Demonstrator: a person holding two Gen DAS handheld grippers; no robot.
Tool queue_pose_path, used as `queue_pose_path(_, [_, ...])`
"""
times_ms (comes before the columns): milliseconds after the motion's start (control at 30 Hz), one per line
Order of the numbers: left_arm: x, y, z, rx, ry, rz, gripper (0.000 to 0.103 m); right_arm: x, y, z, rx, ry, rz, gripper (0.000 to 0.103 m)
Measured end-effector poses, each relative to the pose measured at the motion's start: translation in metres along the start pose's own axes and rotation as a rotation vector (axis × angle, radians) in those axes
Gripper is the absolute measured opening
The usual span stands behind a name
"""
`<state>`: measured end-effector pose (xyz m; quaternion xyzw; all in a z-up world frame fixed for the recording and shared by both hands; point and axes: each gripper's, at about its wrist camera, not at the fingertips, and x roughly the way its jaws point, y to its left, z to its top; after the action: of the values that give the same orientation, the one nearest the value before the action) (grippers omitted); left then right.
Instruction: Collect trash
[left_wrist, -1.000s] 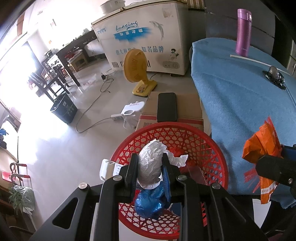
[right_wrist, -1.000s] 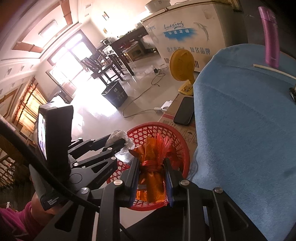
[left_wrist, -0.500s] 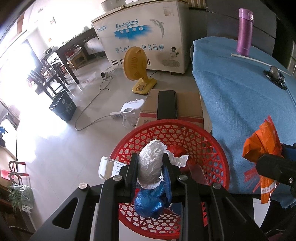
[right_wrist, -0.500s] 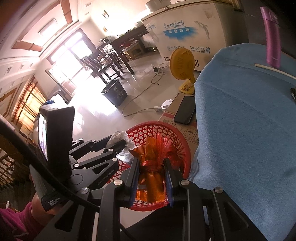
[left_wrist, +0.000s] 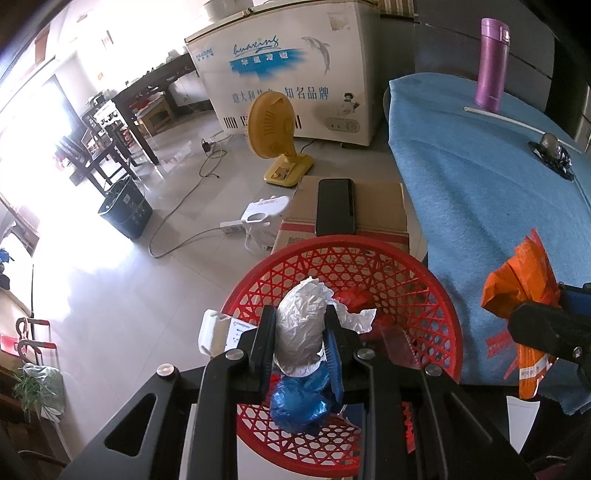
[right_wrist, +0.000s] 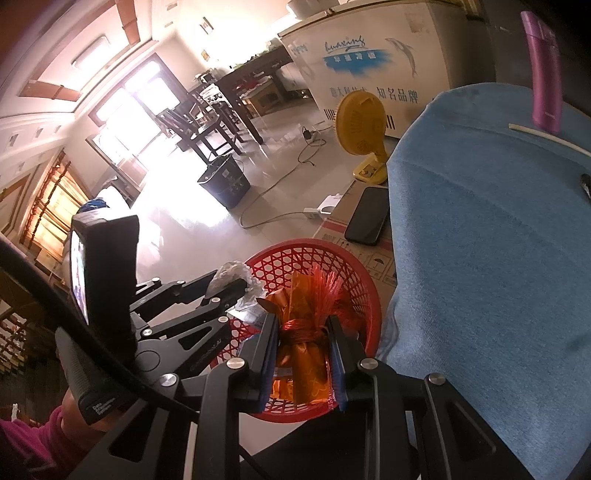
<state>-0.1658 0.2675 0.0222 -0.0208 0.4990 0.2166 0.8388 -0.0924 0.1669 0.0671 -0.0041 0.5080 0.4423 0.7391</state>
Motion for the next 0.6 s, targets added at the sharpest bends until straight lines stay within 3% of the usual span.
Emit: queue_pose_path(600, [0.007,0.011,-0.004,-0.020,0.015,-0.004,0.027,0.006,0.008,0.004,-0.004,0.008,-0.006,0.028])
